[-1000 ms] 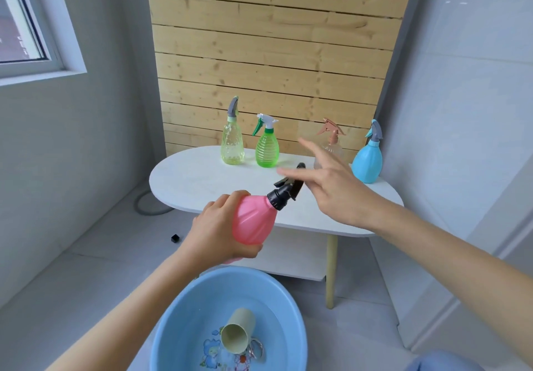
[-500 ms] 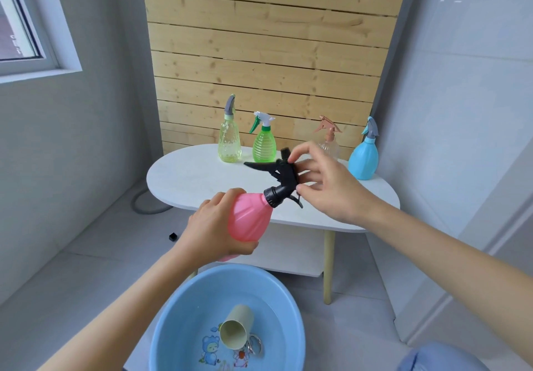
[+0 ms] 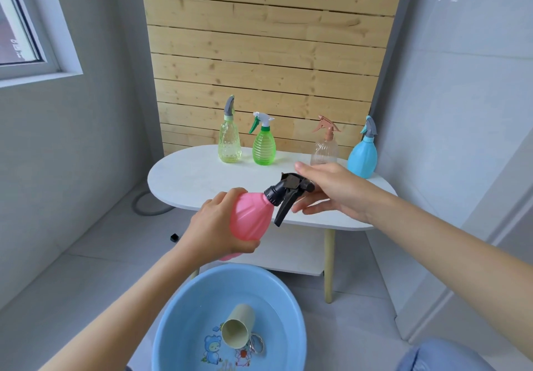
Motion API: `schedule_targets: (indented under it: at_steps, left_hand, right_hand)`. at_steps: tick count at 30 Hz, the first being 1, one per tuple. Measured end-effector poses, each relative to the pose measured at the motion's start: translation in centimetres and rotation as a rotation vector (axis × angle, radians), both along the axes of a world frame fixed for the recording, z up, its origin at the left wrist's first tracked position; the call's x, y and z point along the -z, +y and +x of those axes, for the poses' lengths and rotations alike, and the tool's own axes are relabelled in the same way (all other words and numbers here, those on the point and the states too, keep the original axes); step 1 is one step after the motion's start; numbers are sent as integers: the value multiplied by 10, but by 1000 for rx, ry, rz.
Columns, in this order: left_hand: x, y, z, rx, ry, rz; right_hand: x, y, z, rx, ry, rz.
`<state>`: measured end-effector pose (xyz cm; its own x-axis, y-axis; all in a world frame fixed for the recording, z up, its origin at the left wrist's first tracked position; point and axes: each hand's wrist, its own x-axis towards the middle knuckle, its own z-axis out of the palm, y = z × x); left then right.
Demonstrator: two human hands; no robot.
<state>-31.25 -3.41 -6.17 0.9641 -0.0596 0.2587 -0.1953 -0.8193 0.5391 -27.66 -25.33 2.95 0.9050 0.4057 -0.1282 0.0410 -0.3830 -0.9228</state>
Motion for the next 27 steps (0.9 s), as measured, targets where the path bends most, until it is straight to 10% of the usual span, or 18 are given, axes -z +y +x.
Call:
schedule_targets:
  at_steps: [11,27]
  left_hand:
    - [7,2,2,-9,54,-58]
    - [18,7,26,-148,178,-295]
  right_hand:
    - [10,-12,-7,-67,-672,-405]
    - [19,-51,10,254,-549,-171]
